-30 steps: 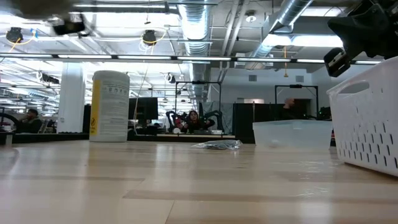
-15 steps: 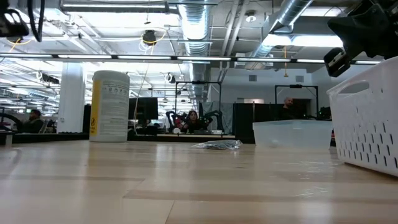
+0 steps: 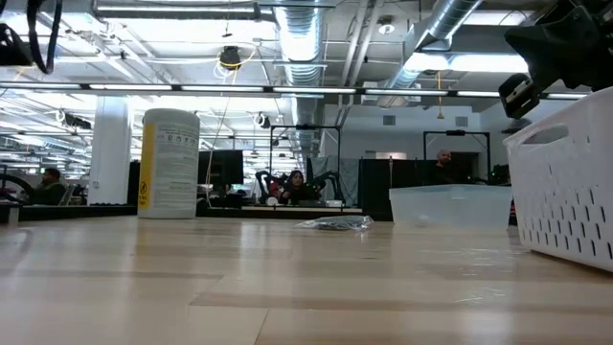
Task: Pick & Place Travel size toiletries
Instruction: Put the black hairbrush into the bottom left white bin
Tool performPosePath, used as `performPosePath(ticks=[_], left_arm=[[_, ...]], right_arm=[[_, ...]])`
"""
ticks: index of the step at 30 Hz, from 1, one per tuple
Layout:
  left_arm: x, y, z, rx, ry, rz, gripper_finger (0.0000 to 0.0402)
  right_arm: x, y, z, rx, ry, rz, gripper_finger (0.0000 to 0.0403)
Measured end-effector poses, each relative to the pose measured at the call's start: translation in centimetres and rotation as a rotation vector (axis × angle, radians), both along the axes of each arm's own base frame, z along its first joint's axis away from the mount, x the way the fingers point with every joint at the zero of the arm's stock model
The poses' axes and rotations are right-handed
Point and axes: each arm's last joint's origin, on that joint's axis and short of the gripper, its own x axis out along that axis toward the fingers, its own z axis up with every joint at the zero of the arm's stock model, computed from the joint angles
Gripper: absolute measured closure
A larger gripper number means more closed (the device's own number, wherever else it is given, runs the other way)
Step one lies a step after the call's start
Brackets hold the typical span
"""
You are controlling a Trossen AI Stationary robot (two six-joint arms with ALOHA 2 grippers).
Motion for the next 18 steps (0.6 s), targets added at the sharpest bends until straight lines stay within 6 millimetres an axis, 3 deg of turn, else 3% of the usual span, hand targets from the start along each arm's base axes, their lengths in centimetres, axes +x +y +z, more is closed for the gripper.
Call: performPosePath(ticks=[5, 11, 15, 18], left_arm=[[2.4, 0.7, 2.1, -0.082, -0.305, 0.172, 0.0181], [6.6, 4.3, 4.8, 0.132, -0.735, 0.307, 0.0173], [9.9, 8.4, 4.7, 0.275, -0.808, 0.423, 0.0173], [11.9, 11.4, 3.3, 0.365, -0.761, 0.454, 0.0174]], right_arm=[[0.0, 0.0, 0.0, 0.000, 0.000, 0.000, 0.0403], [0.0, 0.0, 0.0, 0.000, 0.000, 0.000, 0.0403], [0.0, 0.0, 0.0, 0.000, 0.000, 0.000, 0.0403], [0.0, 0.0, 0.0, 0.000, 0.000, 0.000, 0.0403]])
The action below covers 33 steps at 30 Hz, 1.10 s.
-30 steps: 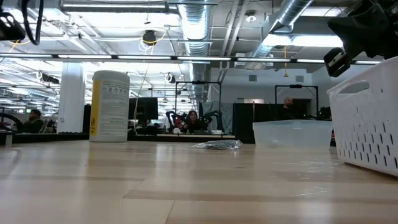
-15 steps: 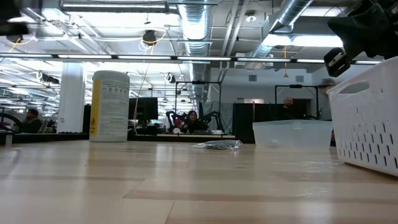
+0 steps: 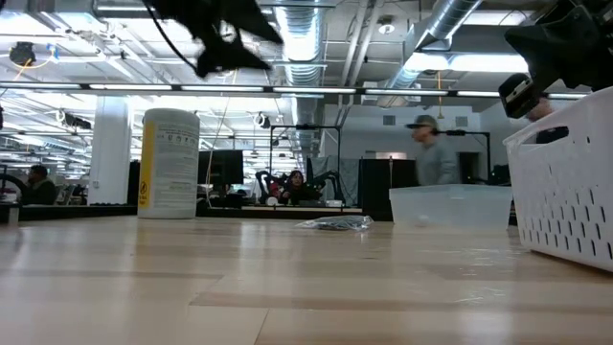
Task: Pick & Place Travel size toiletries
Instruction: Put the black hairbrush into the bottom left white bin
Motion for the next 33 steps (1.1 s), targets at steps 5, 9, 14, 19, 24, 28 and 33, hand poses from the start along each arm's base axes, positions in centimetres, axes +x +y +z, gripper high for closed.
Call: performPosePath(ticks=[5, 9, 14, 19, 24, 28, 33], left_arm=[[3.3, 4.0, -3.6, 0.012, 0.088, 0.070, 0.0161], [5.8, 5.7, -6.3, 0.034, 0.175, 0.109, 0.0130], [8.5, 7.0, -9.3, 0.071, 0.254, 0.115, 0.0097], [10.0, 8.2, -12.3, 0.061, 0.334, 0.143, 0.0082], [10.2, 9.6, -15.1, 0.009, 0.374, 0.231, 0.0083], [10.3, 10.2, -16.4, -0.023, 0.384, 0.218, 0.0088], [10.8, 10.1, -17.4, -0.050, 0.367, 0.189, 0.0107]], right_arm=[[0.0, 0.0, 0.0, 0.000, -0.001, 0.000, 0.0403], [0.0, 0.0, 0.0, 0.000, -0.001, 0.000, 0.0403], [0.0, 0.0, 0.0, 0.000, 0.000, 0.000, 0.0403], [0.0, 0.0, 0.0, 0.000, 0.001, 0.000, 0.0403], [0.0, 0.0, 0.0, 0.000, 0.001, 0.000, 0.0403], [0.0, 0.0, 0.0, 0.000, 0.000, 0.000, 0.0403], [0.0, 0.0, 0.0, 0.000, 0.001, 0.000, 0.0403]])
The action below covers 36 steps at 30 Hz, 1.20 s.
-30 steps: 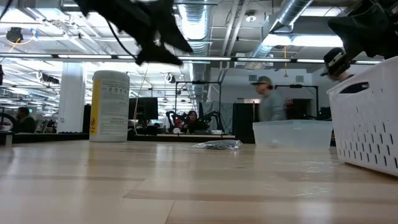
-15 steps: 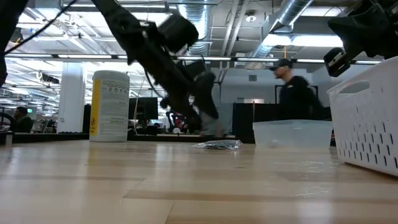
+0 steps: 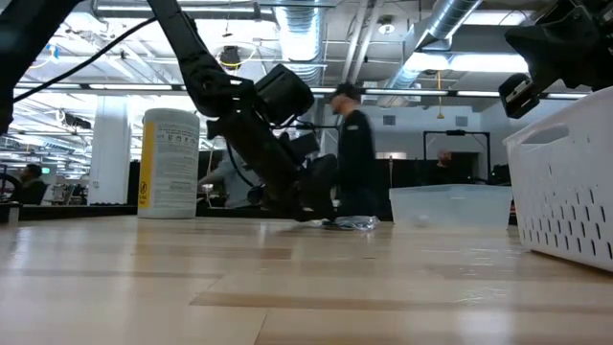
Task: Pick & Place Travel size toiletries
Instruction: Put the black hairbrush into the bottom left white bin
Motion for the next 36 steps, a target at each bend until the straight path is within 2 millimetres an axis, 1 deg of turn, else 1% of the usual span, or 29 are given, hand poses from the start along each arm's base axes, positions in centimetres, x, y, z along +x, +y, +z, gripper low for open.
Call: performPosePath(ticks=[2, 5, 7, 14, 15, 19, 23, 26, 30, 33, 36], left_arm=[[0.0, -0.1, -0.2, -0.002, 0.004, -0.003, 0.0121], [0.0, -0.1, -0.4, -0.009, 0.010, -0.009, 0.0161], [0.0, -0.1, -0.4, -0.014, 0.010, -0.014, 0.0200], [0.0, -0.1, -0.6, -0.053, 0.011, -0.053, 0.0370], [-0.1, -0.1, -0.6, -0.059, 0.012, -0.056, 0.0385], [-0.2, -0.2, -0.1, -0.076, -0.002, -0.056, 0.0398], [-0.6, -0.7, 1.6, -0.048, 0.006, -0.106, 0.0401], [-0.5, -1.0, 4.6, -0.018, -0.081, -0.117, 0.0401], [-1.4, -2.3, 8.2, 0.015, -0.128, -0.175, 0.0401], [-2.5, -4.0, 11.5, 0.025, -0.176, -0.240, 0.0401], [-4.4, -6.2, 14.3, 0.027, -0.174, -0.349, 0.0401]], right_arm=[[0.0, 0.0, 0.0, 0.000, 0.000, 0.000, 0.0403], [0.0, 0.0, 0.0, 0.000, 0.000, 0.000, 0.0403], [0.0, 0.0, 0.0, 0.000, 0.000, 0.000, 0.0403], [0.0, 0.0, 0.0, 0.000, 0.000, 0.000, 0.0403], [0.0, 0.0, 0.0, 0.000, 0.000, 0.000, 0.0403], [0.0, 0.0, 0.0, 0.000, 0.000, 0.000, 0.0403], [0.0, 0.0, 0.0, 0.000, 0.000, 0.000, 0.0403], [0.0, 0.0, 0.0, 0.000, 0.000, 0.000, 0.0403], [0.0, 0.0, 0.0, 0.000, -0.001, 0.000, 0.0403], [0.0, 0.0, 0.0, 0.000, -0.002, 0.000, 0.0403], [0.0, 0.0, 0.0, 0.000, -0.002, 0.000, 0.0403]])
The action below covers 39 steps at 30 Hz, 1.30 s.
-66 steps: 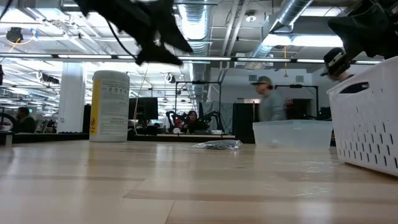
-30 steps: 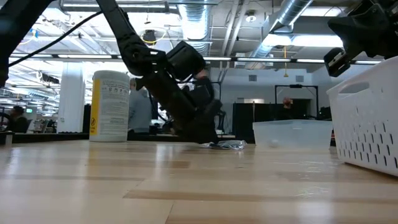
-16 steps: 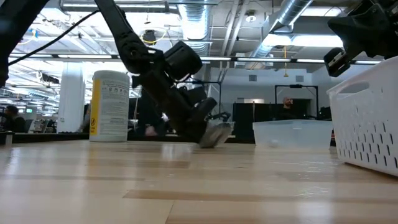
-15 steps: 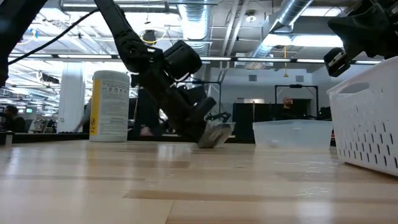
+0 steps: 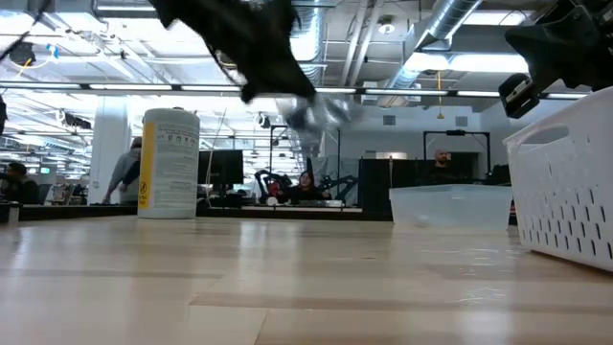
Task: Pick & Place Travel size toiletries
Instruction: Put the black hairbrush into the bottom left white bin
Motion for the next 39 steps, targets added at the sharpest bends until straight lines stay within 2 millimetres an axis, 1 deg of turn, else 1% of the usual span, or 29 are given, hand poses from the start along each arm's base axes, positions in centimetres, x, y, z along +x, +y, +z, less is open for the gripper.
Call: performPosePath(ticks=[4, 7, 10, 13, 17, 19, 21, 24, 27, 31, 35, 39], left_arm=[[-3.5, -3.6, 3.1, 0.000, 0.037, -0.134, 0.0401], [-6.7, -6.2, 4.8, -0.017, 0.079, -0.229, 0.0401], [-10.0, -8.5, 5.9, -0.094, 0.129, -0.281, 0.0401], [-13.1, -10.4, 6.4, -0.187, 0.202, -0.309, 0.0401], [-16.6, -12.7, 6.2, -0.258, 0.331, -0.359, 0.0401], [-18.0, -13.7, 5.8, -0.256, 0.402, -0.371, 0.0401], [-19.3, -14.2, 5.3, -0.216, 0.466, -0.362, 0.0401], [-20.6, -14.6, 4.6, -0.134, 0.543, -0.320, 0.0401], [-21.3, -15.0, 4.2, -0.080, 0.572, -0.308, 0.0401], [-21.1, -15.6, 3.7, -0.041, 0.598, -0.343, 0.0401], [-20.9, -16.3, 3.1, -0.002, 0.644, -0.418, 0.0398], [-20.7, -16.6, 2.9, 0.032, 0.645, -0.466, 0.0380]], right_arm=[[0.0, 0.0, 0.0, 0.000, 0.001, 0.000, 0.0403], [0.0, 0.0, 0.0, 0.000, 0.002, 0.000, 0.0403], [0.0, 0.0, 0.0, 0.000, 0.002, 0.000, 0.0403], [0.0, 0.0, 0.0, 0.000, 0.002, 0.000, 0.0403], [0.0, 0.0, 0.0, 0.000, 0.002, 0.000, 0.0403], [0.0, 0.0, 0.0, 0.000, 0.002, 0.000, 0.0403], [0.0, 0.0, 0.0, 0.000, 0.002, 0.000, 0.0403], [0.0, 0.0, 0.0, 0.000, 0.002, 0.000, 0.0403], [0.0, 0.0, 0.0, 0.000, 0.002, 0.000, 0.0403], [0.0, 0.0, 0.0, 0.000, 0.002, 0.000, 0.0403], [0.0, 0.0, 0.0, 0.000, 0.002, 0.000, 0.0403], [0.0, 0.0, 0.0, 0.000, 0.002, 0.000, 0.0403]])
